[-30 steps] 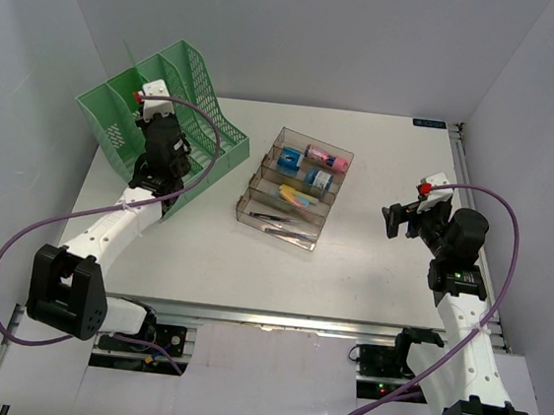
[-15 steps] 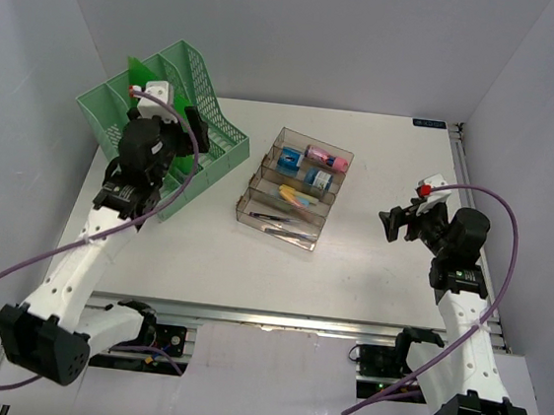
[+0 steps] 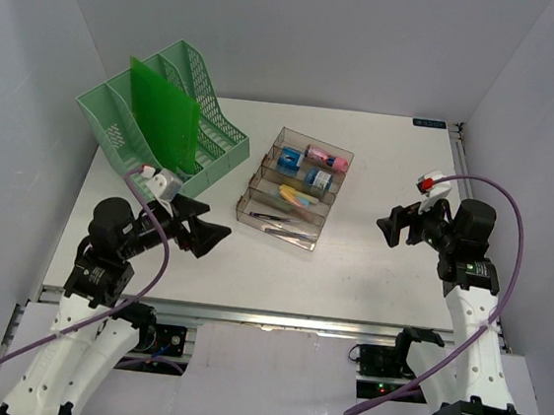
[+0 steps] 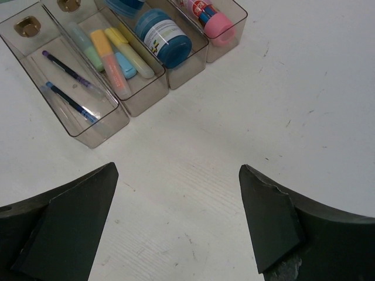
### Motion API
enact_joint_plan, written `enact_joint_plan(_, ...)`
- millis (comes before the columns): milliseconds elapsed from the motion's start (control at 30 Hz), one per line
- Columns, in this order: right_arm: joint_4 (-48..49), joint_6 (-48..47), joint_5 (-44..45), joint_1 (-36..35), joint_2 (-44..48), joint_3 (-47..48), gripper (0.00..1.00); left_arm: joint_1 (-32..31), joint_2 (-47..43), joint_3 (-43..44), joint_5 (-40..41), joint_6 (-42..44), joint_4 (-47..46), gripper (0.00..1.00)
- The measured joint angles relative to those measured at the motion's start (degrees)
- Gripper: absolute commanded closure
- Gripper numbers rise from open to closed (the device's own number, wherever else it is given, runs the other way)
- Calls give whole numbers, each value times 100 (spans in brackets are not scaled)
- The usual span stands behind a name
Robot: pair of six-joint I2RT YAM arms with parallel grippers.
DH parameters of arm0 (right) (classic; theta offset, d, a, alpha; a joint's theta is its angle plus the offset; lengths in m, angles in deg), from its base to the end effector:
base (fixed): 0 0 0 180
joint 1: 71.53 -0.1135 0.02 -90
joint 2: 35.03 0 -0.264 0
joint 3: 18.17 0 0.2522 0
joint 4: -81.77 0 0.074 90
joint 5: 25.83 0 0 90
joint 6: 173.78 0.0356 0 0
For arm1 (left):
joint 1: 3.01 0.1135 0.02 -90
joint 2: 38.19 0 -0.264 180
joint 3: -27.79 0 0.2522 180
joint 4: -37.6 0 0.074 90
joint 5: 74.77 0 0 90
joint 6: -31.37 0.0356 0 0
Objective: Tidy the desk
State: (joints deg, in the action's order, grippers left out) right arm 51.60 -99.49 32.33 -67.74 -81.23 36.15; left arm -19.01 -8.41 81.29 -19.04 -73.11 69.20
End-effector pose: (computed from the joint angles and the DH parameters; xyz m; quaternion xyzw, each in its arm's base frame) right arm 0.1844 0.0066 0.3005 -0.2353 0.7772 0.1332 0.5682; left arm 0.1139 -0.0535 0.3319 0.2031 0.7179 -0.3793 0.5472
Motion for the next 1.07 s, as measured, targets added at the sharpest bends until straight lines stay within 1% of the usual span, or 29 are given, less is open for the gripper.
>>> enact_joint_plan(133, -289, 43, 192, 0, 44, 89, 10, 2, -511, -432, -217, -3, 104, 2)
enact_joint_plan(300, -335, 433, 423, 0, 173, -43, 10, 4, -995, -580, -325, -17, 46, 2)
enact_joint_plan(433, -277, 704, 728, 0, 536, -292, 10, 4, -1070, -643, -325, -20, -26, 2)
enact_joint_plan(600, -239, 893, 1046, 0, 697, -336, 10, 2, -1127, -732, -290, -24, -27, 2)
enact_joint_plan(767, -179, 975, 1166, 0, 896, -391, 10, 4, -1179, -744, -195, -49, -27, 2)
enact_joint_plan(1067, -153, 926, 1237, 0, 990, -398, 10, 4, -1238, -753, -34, -80, -26, 2)
